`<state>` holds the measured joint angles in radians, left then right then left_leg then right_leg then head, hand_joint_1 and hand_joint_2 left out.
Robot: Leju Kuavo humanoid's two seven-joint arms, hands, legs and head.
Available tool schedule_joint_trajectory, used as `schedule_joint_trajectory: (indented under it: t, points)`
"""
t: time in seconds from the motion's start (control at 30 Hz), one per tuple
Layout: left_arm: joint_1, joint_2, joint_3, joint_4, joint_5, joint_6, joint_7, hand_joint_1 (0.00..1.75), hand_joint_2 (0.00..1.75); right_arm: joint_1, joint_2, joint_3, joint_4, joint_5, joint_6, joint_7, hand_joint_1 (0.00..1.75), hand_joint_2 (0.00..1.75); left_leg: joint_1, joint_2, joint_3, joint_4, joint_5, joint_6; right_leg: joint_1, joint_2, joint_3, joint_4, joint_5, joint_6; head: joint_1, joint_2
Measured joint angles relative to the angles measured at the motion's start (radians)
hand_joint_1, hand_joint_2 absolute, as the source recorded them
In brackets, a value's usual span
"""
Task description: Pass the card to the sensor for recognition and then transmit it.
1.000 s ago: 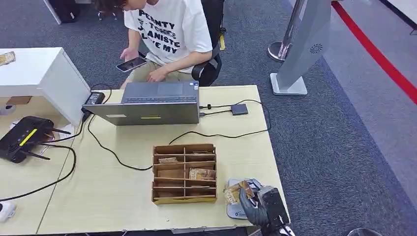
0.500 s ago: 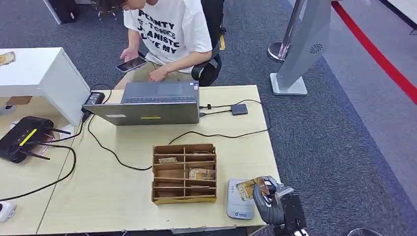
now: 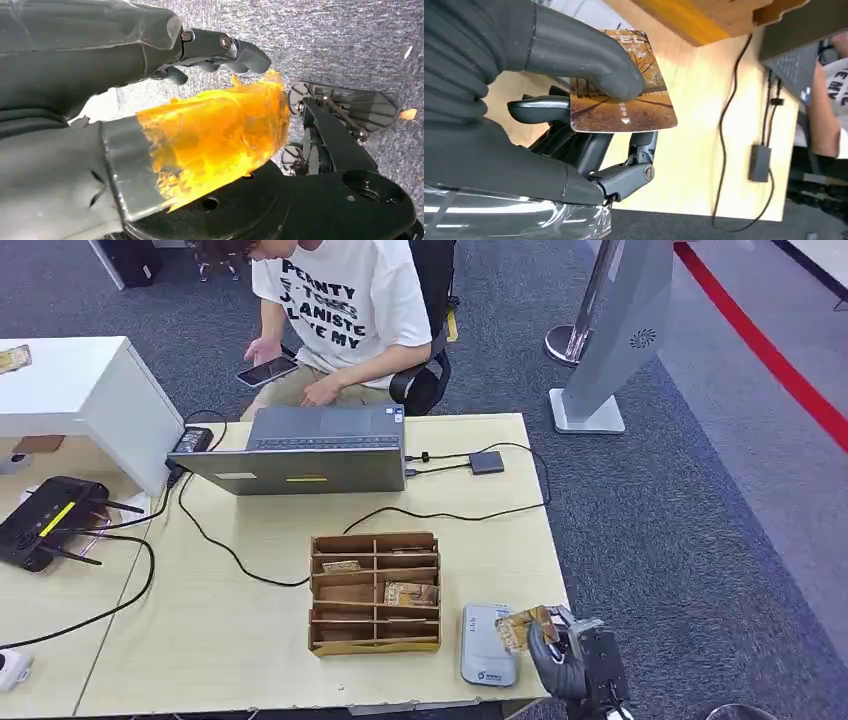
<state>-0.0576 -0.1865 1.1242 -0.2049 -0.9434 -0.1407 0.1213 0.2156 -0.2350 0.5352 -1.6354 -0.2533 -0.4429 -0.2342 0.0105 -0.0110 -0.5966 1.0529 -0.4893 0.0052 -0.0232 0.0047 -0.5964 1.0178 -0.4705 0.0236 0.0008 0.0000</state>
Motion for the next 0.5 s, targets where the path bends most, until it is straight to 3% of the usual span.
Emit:
schedule_joint_trajectory:
  t: [0.5]
  points:
    - [0.000,0.000,0.000,0.000,-0.008,-0.003,0.003,0.00,0.00,0.000,0.012,-0.019,0.078,-0.020,0.027,0.003,1.75,1.75,0.000,0.000,0.000,0.000,0.000,0.000,0.000,0.000,0.000,0.000,0.000,0.000,0.000,0.000]
